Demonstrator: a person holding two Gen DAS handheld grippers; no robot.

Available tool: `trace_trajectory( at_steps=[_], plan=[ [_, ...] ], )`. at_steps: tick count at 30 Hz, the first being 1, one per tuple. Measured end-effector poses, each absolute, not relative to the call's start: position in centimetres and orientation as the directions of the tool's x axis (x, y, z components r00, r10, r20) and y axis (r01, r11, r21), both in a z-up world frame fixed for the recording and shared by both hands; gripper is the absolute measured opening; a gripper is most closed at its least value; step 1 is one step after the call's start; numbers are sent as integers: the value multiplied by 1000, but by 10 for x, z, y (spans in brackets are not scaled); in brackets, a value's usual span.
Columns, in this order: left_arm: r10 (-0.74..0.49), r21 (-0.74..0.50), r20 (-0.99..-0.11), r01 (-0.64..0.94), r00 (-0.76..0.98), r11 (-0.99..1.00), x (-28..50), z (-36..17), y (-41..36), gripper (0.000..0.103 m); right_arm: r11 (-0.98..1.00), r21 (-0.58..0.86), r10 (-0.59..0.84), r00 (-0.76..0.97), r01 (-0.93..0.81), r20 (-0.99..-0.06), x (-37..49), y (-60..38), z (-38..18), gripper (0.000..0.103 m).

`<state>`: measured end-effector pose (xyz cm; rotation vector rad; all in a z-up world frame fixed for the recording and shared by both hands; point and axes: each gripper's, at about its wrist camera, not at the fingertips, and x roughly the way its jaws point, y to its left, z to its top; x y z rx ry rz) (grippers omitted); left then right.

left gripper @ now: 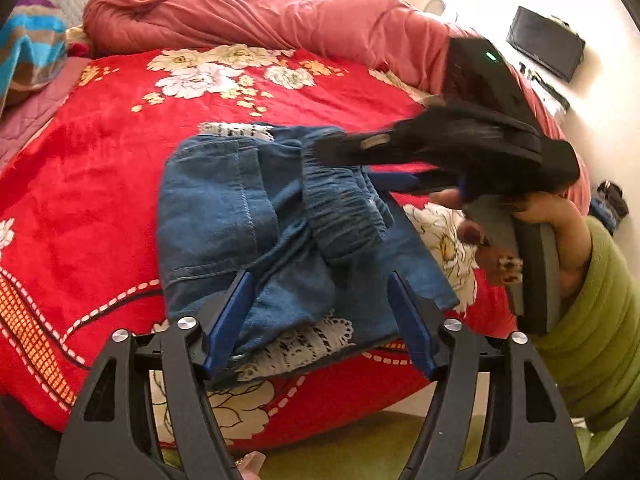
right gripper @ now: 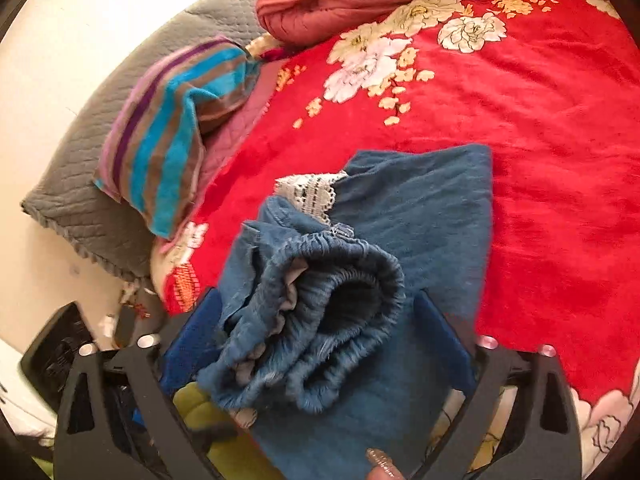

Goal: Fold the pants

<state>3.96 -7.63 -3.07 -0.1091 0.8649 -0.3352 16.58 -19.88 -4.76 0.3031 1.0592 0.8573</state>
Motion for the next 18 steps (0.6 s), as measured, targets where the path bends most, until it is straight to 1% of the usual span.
trace_trajectory(
  at_steps=[3, 5, 7, 8, 9, 11, 13, 18],
  plan=[
    [-337, -224, -732, 258, 592, 940, 37, -32, -80, 63, 665, 523, 717, 262, -533, -645, 153, -201, -34, 36],
    [-343, -226, -732, 266, 588, 937, 37, -33, -81, 63, 673, 506, 708, 274, -540, -650, 150, -206, -33, 36],
    [-357, -235, -729, 277, 583, 932, 37, -33, -82, 63, 700, 501, 683, 271, -510, -678, 156, -211, -45, 36],
    [-363, -238, -728, 281, 582, 930, 37, -33, -82, 63, 706, 512, 678, 262, -489, -686, 159, -213, -52, 37],
    [-364, -238, -727, 284, 582, 929, 36, -33, -82, 63, 707, 525, 682, 258, -474, -685, 160, -214, -57, 42],
    [-360, -233, -728, 283, 583, 930, 34, -32, -83, 63, 706, 530, 685, 260, -469, -681, 161, -214, -57, 45],
    [-363, -242, -723, 277, 587, 930, 33, -30, -80, 63, 708, 517, 683, 281, -481, -674, 158, -214, -48, 55],
    [-359, -247, -710, 263, 606, 933, 29, -20, -76, 67, 713, 480, 686, 365, -511, -629, 148, -230, -21, 72]
  ],
)
